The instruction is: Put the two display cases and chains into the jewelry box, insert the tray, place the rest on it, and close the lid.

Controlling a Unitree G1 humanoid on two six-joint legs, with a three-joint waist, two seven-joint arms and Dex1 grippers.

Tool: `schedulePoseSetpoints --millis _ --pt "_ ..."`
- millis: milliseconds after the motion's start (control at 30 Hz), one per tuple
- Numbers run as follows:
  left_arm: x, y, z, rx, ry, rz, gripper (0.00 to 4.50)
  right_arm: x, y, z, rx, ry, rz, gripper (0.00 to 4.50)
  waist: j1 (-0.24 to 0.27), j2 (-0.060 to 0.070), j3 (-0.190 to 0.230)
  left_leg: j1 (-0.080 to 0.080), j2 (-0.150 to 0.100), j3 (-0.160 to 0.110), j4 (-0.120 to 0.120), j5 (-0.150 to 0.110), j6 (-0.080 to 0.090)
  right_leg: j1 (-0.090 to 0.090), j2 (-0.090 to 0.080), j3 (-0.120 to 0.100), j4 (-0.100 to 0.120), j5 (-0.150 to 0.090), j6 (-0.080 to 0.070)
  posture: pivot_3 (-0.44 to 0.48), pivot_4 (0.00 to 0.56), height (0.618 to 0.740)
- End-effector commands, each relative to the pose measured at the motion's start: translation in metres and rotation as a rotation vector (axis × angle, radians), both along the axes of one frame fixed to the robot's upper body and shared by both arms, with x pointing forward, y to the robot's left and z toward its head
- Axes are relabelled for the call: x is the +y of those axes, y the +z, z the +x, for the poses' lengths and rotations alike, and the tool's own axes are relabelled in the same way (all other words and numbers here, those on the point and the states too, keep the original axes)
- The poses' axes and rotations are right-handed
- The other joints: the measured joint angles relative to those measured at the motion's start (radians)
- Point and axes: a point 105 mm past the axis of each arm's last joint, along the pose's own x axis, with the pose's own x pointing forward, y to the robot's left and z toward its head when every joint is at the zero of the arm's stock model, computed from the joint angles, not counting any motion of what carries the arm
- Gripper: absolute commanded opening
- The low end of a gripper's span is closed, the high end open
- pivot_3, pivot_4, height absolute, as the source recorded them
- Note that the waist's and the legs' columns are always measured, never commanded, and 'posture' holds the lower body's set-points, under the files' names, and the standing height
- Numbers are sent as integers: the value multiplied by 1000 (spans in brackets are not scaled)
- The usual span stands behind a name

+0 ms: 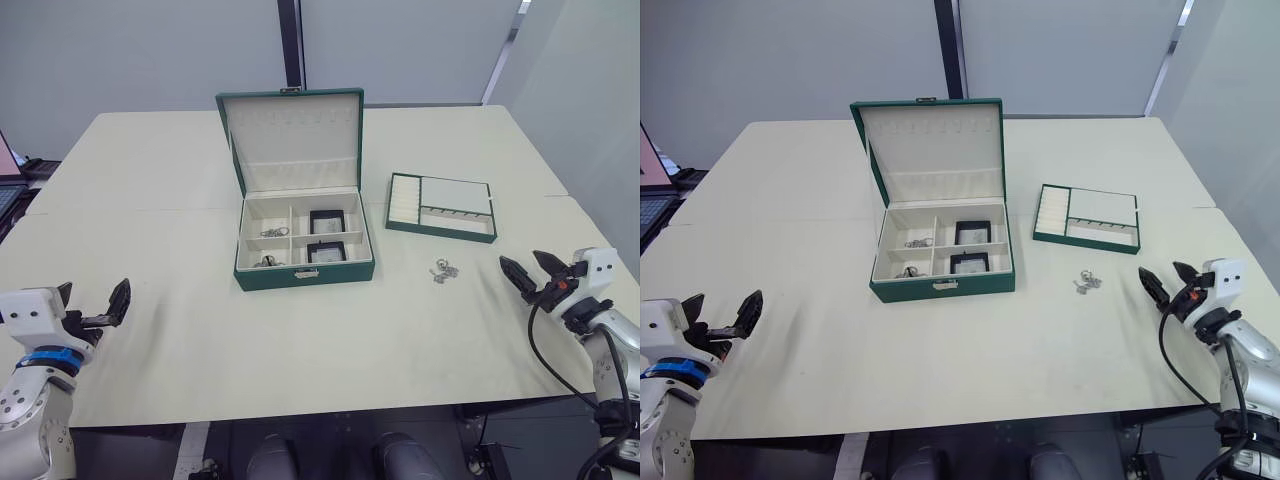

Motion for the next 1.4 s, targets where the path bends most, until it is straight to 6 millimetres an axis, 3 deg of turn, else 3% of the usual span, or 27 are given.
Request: schedulePoseSetpoints --millis 33,200,500,600,700,833,1033,1167,1400 --pt "-1 11 3 -42 -4 23 4500 -5 16 1 -63 -14 -4 4487 0 0 0 0 0 0 0 0 0 0 0 0 0 0 0 0 150 740" --pt "-12 15 9 -61 -58 9 4500 -2 24 3 -90 18 -23 4487 1 0 0 0 0 0 0 0 0 0 0 0 0 0 0 0 150 740" --pt "-75 44 25 -80 -366 24 4500 38 64 11 -45 377 -179 4487 2 0 0 0 0 0 1 0 0 0 0 0 0 0 0 0 150 740" --pt "-105 53 31 -76 -513 46 4500 46 68 20 21 482 -313 4487 0 0 0 0 0 0 1 0 0 0 0 0 0 0 0 0 150 740" --pt "-153 60 36 -63 -742 95 4500 53 75 38 92 568 -472 4487 -1 1 1 0 0 0 2 0 0 0 0 0 0 0 0 0 150 740" --pt "-201 61 37 -47 -978 139 4500 63 81 56 164 648 -589 4487 -1 1 1 1 0 1 3 0 0 0 0 1 0 0 0 0 150 740" --pt "-264 60 47 -91 -1218 141 4500 79 74 77 273 712 -755 4487 -2 1 1 1 0 3 3 0 0 0 0 1 -3 0 0 0 150 740" --pt "-292 63 52 -147 -1278 119 4500 86 65 87 290 691 -818 4487 -4 1 1 1 0 3 4 0 0 -1 0 1 -2 0 0 0 150 740" --pt "-313 66 61 -211 -1253 87 4500 86 46 94 312 632 -859 4487 -4 1 1 1 0 2 4 0 0 -1 0 1 0 0 0 0 150 740"
